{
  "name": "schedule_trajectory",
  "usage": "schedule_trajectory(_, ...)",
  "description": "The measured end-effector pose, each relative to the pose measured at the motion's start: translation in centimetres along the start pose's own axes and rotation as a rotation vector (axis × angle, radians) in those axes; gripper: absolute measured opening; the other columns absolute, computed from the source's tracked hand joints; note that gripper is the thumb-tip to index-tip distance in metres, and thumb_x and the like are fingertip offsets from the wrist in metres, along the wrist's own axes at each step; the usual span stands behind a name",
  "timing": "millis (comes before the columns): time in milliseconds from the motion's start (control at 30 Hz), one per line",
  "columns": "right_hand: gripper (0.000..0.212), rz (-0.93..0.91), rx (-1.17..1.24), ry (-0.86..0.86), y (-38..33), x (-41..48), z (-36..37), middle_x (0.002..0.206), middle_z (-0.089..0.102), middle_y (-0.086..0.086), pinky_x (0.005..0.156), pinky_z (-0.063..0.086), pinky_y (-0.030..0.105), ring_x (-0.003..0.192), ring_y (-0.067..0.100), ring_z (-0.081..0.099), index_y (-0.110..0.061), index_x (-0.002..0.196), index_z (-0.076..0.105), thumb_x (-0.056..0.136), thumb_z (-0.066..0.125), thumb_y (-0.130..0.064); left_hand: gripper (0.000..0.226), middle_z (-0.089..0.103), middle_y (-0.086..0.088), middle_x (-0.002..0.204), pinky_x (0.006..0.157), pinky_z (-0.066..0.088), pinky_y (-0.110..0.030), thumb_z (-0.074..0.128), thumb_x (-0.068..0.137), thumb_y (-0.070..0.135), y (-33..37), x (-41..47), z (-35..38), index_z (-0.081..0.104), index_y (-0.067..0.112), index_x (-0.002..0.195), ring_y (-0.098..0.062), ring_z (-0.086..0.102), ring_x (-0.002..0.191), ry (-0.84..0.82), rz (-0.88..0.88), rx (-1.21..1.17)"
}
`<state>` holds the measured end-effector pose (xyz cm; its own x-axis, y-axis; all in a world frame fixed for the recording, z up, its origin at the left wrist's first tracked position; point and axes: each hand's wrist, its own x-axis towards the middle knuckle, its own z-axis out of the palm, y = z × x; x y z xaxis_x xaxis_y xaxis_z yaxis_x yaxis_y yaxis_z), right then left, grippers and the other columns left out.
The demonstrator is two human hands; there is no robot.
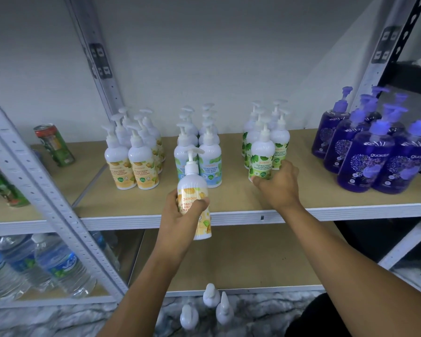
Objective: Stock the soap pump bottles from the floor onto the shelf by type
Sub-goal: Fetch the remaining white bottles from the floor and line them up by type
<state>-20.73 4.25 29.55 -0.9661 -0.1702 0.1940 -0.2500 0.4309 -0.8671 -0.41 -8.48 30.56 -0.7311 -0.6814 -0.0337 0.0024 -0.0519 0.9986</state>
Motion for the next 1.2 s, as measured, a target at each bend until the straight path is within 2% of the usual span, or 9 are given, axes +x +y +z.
schedule_trajectory(167,0.046,-0.165,-0.022,0.119,-4.1,-3.7,0.7,0.126,0.047,0.006,0.107,0.037,0.04,0.124,0.026,0.04,-0.016,0.124,0.056,0.083,0.072,-0.031,0.048,0.067,-0.003,0.11,0.079,0.061,-0.041,0.074,0.086,0.029,1.3,-0.5,-2.9,0.046,0.029,0.125,-0.024,0.075,0.091,0.079,-0.022,-0.052)
schedule_trajectory(333,0.028,-0.374,-0.117,-0.216,-6.6,-8.7,4.7,0.11,0.052,-0.008,0.094,0.046,0.035,0.109,0.018,0.057,-0.021,0.113,0.066,0.088,0.067,-0.033,0.072,0.068,-0.011,0.114,0.092,0.056,-0.058,0.084,0.054,0.041,2.5,-0.3,-7.2,0.05,0.029,0.116,-0.032,0.073,0.099,0.135,-0.024,-0.082)
schedule_trajectory(467,0.042,-0.572,-0.405,-0.387,-6.3,-10.2,8.7,0.128,0.059,0.001,0.099,0.043,0.039,0.116,0.025,0.055,-0.015,0.128,0.063,0.095,0.059,-0.039,0.061,0.067,-0.007,0.113,0.084,0.061,-0.043,0.083,0.079,0.018,2.6,0.6,-10.7,0.049,0.02,0.129,-0.021,0.072,0.093,0.202,0.089,0.046)
schedule_trajectory(567,0.048,-0.652,-0.519,-0.407,-6.4,-10.4,10.9,0.138,0.057,0.006,0.104,0.041,0.041,0.124,0.029,0.053,-0.013,0.135,0.059,0.1,0.049,-0.045,0.046,0.071,0.0,0.106,0.071,0.06,-0.023,0.08,0.082,0.017,2.1,1.5,-13.1,0.058,0.024,0.122,-0.01,0.072,0.087,0.243,0.186,0.147)
schedule_trajectory(667,0.054,-0.675,-0.621,-0.406,-6.3,-11.1,12.6,0.147,0.05,0.002,0.111,0.035,0.041,0.135,0.026,0.044,-0.021,0.139,0.052,0.101,0.031,-0.053,0.04,0.07,0.014,0.098,0.066,0.053,-0.01,0.08,0.083,0.017,1.4,2.0,-14.8,0.056,0.04,0.106,0.008,0.066,0.081,0.257,0.26,0.245)
schedule_trajectory(733,0.056,-0.686,-0.71,-0.359,-6.1,-11.8,13.1,0.15,0.048,-0.001,0.111,0.032,0.042,0.14,0.026,0.039,-0.024,0.14,0.051,0.102,0.023,-0.054,0.044,0.067,0.022,0.102,0.068,0.05,-0.005,0.082,0.082,0.022,0.9,2.3,-15.6,0.053,0.041,0.111,0.014,0.064,0.085,0.278,0.278,0.276)
schedule_trajectory(833,0.058,-0.674,-0.764,-0.347,-6.0,-12.2,13.2,0.155,0.043,-0.001,0.114,0.028,0.042,0.145,0.025,0.034,-0.024,0.145,0.046,0.103,0.019,-0.053,0.059,0.063,0.019,0.117,0.078,0.05,-0.007,0.084,0.08,0.024,-0.1,3.2,-16.3,0.046,0.034,0.125,0.008,0.063,0.102,0.312,0.273,0.252)
schedule_trajectory(967,0.062,-0.649,-0.772,-0.369,-5.9,-12.1,13.5,0.158,0.038,-0.002,0.116,0.024,0.042,0.148,0.024,0.03,-0.025,0.15,0.041,0.101,0.016,-0.054,0.063,0.061,0.009,0.125,0.095,0.053,-0.03,0.084,0.08,0.029,-0.9,4.2,-16.1,0.042,0.032,0.127,-0.008,0.063,0.113,0.308,0.258,0.251)
schedule_trajectory(1200,0.061,-0.625,-0.803,-0.366,-6.2,-12.3,13.6,0.159,0.036,-0.003,0.117,0.022,0.04,0.149,0.023,0.028,-0.026,0.15,0.039,0.102,0.013,-0.054,0.068,0.06,0.01,0.126,0.085,0.051,-0.017,0.084,0.08,0.03,-1.2,4.6,-15.5,0.046,0.022,0.136,0.0,0.061,0.109,0.347,0.252,0.288)
